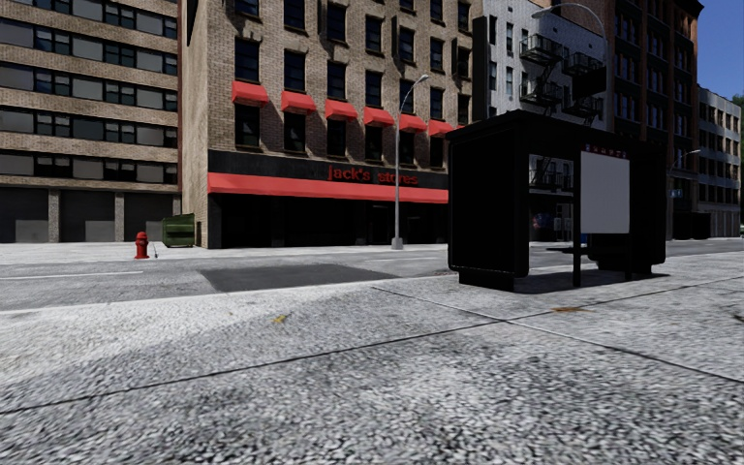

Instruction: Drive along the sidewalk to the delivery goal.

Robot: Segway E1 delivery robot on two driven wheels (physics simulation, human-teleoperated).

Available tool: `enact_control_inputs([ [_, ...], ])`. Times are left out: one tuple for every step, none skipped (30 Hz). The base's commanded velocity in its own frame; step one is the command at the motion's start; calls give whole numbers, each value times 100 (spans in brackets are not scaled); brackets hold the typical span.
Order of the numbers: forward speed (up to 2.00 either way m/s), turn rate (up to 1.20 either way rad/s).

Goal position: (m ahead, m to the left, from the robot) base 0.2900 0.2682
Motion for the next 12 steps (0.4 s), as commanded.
enact_control_inputs([
  [0, 0],
  [0, 0],
  [0, 0],
  [0, 0],
  [0, 0],
  [0, 0],
  [0, 0],
  [0, 0],
  [0, 0],
  [0, 0],
  [0, 0],
  [0, 0],
])
